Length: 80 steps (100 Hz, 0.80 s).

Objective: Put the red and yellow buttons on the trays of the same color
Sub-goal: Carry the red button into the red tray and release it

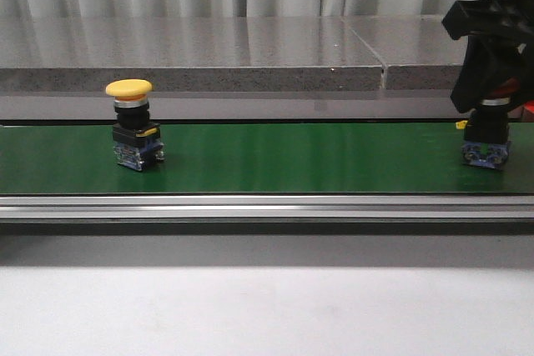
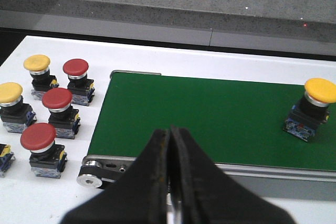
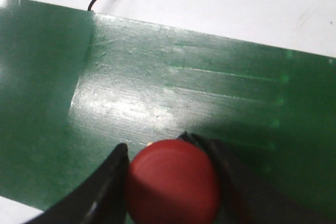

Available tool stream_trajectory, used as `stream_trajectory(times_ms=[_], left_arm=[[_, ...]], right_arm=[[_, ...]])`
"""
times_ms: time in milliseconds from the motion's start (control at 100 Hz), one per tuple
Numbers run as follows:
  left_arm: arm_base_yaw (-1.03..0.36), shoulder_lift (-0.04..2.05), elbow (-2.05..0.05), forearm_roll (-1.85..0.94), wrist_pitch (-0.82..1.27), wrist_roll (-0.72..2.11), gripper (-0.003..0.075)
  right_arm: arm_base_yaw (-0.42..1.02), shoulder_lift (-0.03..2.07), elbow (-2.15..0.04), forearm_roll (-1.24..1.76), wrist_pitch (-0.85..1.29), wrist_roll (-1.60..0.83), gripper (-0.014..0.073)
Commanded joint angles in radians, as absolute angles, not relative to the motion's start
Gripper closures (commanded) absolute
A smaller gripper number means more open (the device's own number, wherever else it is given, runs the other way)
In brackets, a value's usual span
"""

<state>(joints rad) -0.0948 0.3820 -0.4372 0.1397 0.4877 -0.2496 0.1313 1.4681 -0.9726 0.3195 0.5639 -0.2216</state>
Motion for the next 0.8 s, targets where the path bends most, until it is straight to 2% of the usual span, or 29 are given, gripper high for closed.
stream_trajectory(times_ms=[0, 230, 480, 790], left_arm=[[-0.103, 0.388, -0.462, 0.143, 0.408, -0.247, 0.0739], [-0.103, 0.388, -0.462, 0.143, 0.408, -0.247, 0.0739], [-0.103, 0.388, -0.462, 0.143, 0.408, -0.247, 0.0739], [-0.103, 0.388, -0.462, 0.143, 0.408, -0.247, 0.0739]], right_arm=[[0.128, 1.441, -1.008, 0.323, 0.521, -0.233, 0.0342], [0.022, 1.441, -1.074, 0.323, 0.543, -0.233, 0.035], [-0.216, 1.46, -1.209, 0.323, 0.548, -0.233, 0.035], [-0.437, 1.633, -1.325, 0.324, 0.535, -0.215, 0.035]])
